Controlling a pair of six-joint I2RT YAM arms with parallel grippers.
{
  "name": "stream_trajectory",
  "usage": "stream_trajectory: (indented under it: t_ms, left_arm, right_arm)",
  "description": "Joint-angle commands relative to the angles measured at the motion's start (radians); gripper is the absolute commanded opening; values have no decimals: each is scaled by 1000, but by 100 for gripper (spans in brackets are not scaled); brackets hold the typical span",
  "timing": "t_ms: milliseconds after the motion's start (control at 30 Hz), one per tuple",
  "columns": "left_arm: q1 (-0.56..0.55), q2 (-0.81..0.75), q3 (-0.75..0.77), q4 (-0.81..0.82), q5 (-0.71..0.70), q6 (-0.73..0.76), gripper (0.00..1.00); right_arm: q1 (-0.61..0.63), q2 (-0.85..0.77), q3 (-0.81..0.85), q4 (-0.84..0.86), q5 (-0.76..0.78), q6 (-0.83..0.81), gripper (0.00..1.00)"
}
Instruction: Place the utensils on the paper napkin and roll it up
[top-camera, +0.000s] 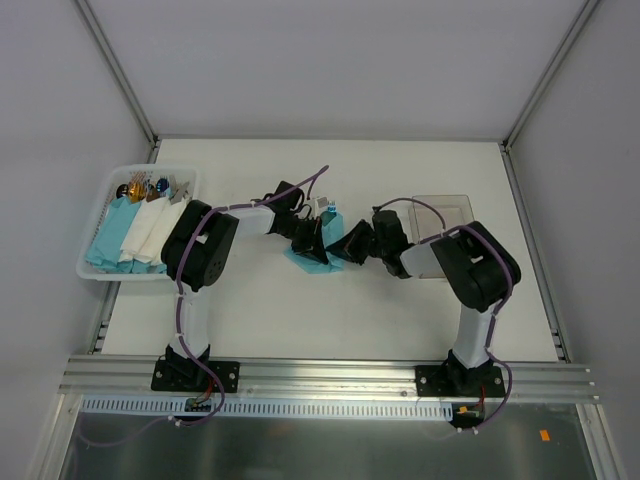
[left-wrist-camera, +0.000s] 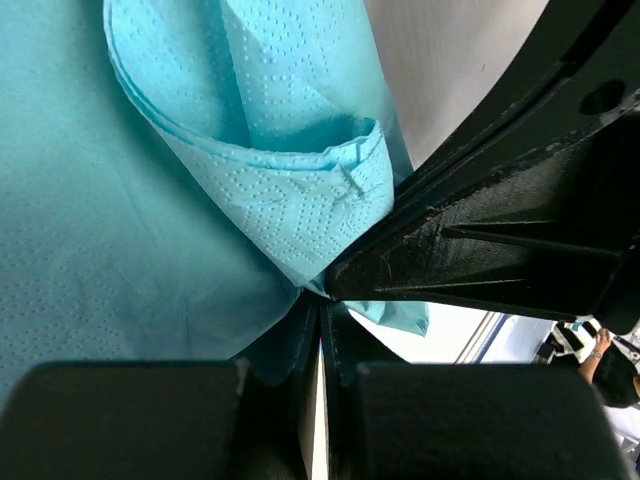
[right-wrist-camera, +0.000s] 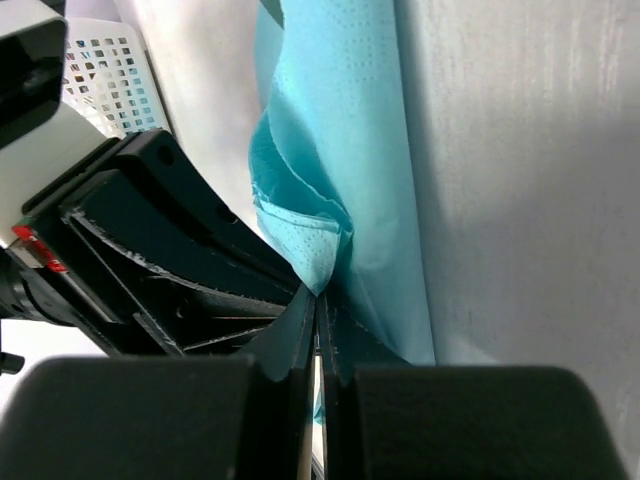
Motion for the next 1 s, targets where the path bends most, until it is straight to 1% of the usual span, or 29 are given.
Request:
stream_trajectory:
  t_ms: [0, 167, 300, 367, 500, 600, 700, 733, 800, 967]
  left_arm:
    - [17, 17, -21, -14, -95, 38, 0]
    - [15, -22, -42, -13, -80, 43, 0]
    - [15, -115, -76, -13, -75, 61, 6]
    - [18, -160, -104, -16, -63, 76, 8]
    - [35, -298, -147, -17, -55, 101, 12]
    - [70, -342, -138, -32, -40, 96, 18]
    - [92, -330, -69, -66, -34, 83, 23]
    - [94, -321, -29, -75, -40, 84, 23]
    - [94, -289, 10, -83, -50, 78, 26]
    - [94, -197, 137, -103, -53, 49, 29]
  right_arm:
    - [7, 12, -1, 1, -8, -21, 0]
    - [6, 29, 10, -7, -20, -33, 0]
    - [3, 46, 25, -33, -25, -47, 3]
    - [4, 54, 30, -33, -29, -47, 7]
    - [4, 66, 42, -31, -43, -49, 14]
    - [4, 64, 49, -33, -53, -55, 26]
    - [6, 58, 54, -31, -66, -63, 36]
    - [4, 57, 60, -31, -74, -69, 42]
    - [7, 52, 65, -31, -77, -72, 45]
    - [10, 43, 72, -36, -92, -102, 47]
